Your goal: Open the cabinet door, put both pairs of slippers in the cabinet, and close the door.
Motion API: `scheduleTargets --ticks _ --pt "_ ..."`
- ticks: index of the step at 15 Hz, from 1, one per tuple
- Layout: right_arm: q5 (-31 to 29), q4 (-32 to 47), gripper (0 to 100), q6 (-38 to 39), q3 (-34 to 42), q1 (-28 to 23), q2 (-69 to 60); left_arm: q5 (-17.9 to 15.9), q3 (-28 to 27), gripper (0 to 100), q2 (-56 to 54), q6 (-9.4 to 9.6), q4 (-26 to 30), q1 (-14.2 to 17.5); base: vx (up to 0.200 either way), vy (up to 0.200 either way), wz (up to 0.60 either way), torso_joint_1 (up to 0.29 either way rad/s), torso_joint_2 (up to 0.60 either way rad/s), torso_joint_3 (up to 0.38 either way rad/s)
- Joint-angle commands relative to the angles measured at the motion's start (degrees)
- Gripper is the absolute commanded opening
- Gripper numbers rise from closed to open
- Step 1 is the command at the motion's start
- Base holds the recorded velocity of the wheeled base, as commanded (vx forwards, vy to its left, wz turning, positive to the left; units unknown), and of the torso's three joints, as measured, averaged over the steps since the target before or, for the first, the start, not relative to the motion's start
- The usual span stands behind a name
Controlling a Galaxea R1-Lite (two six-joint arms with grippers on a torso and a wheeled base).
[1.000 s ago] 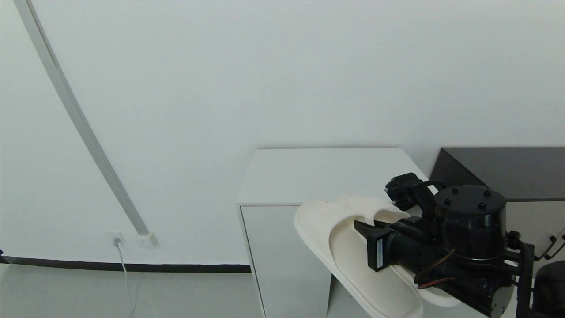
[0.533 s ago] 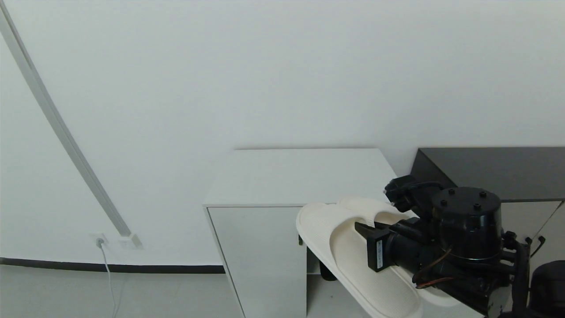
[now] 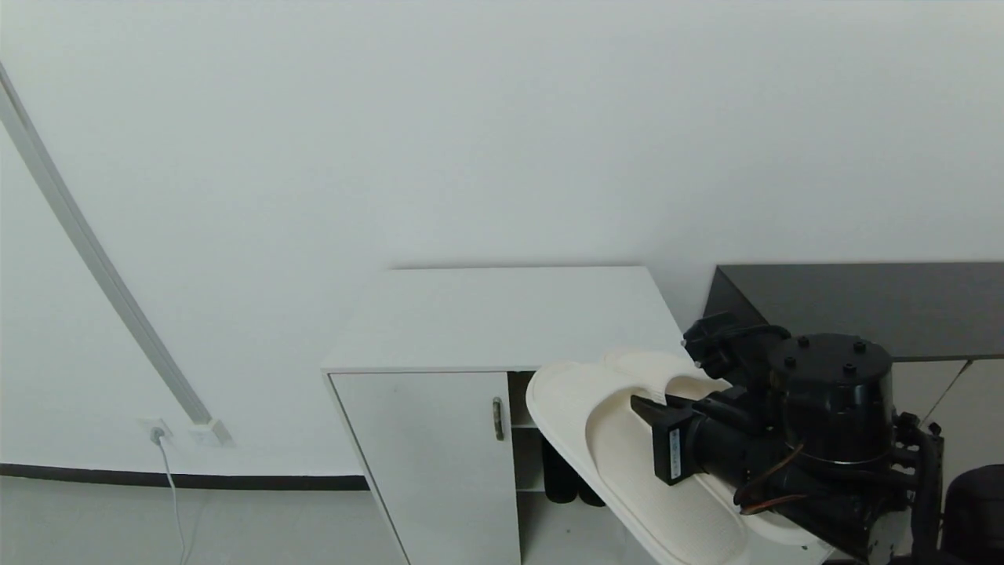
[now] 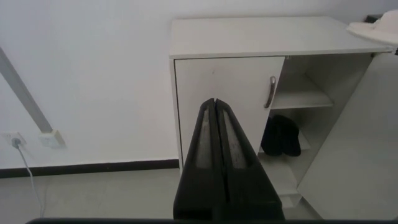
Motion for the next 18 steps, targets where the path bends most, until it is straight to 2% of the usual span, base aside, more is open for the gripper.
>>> scheduleTargets --ticks 1,11,18 --pt "0.1 0.0 0 0.0 0.2 0.2 0.0 0.1 0.0 0 0.1 -0.03 0.0 0.0 0.000 0.000 0.00 0.000 0.00 0.000" --pt "0.2 0.0 0 0.0 0.4 0.7 0.2 0.0 0.0 0 0.1 -0.03 0.0 0.0 0.000 0.000 0.00 0.000 0.00 0.000" --pt "0.2 0.0 0 0.0 0.8 1.1 0.7 0.0 0.0 0 0.1 0.06 0.0 0.0 0.000 0.000 0.00 -0.150 0.34 0.184"
